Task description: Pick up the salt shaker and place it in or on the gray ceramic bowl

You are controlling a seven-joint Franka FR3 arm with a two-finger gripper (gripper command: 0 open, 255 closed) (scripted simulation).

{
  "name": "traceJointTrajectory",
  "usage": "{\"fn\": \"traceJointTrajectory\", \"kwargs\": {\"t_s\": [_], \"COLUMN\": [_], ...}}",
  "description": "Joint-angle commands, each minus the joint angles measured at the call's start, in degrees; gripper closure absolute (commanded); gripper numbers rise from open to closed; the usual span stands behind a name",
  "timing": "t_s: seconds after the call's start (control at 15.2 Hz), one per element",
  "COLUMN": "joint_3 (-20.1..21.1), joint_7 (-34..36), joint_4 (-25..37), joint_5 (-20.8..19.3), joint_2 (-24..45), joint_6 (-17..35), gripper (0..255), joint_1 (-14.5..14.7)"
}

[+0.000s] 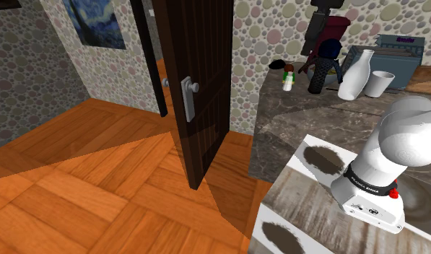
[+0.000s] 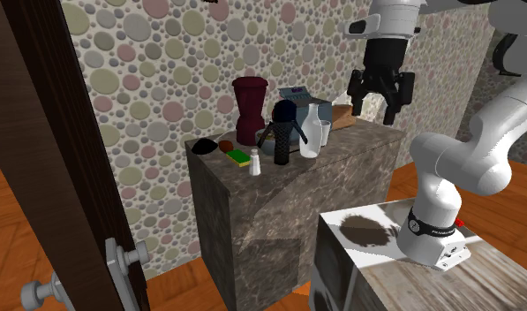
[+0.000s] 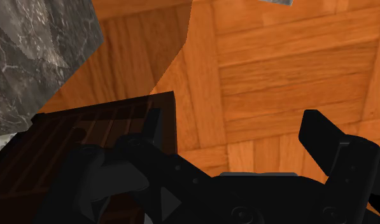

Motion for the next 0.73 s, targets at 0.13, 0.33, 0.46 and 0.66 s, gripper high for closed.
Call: {"fn": "traceJointTrajectory", "kwargs": {"t_s": [0.13, 0.33, 0.46, 0.66], "joint_3": [-1.7, -4.4, -6.2, -9.0], "joint_7": [-1.7, -4.1, -5.7, -8.1], "joint_4": [-1.8, -4.1, -5.3, -6.6], "joint_5": [-1.4, -3.3, -4.6, -6.2], "joint_2": [0.6, 2.1, 3.4, 5.9], "joint_6": [2.7, 7.0, 9.9, 14.4], "gripper": [0, 0, 0, 0], "joint_1": [-0.8, -2.1, -2.9, -4.1]}}
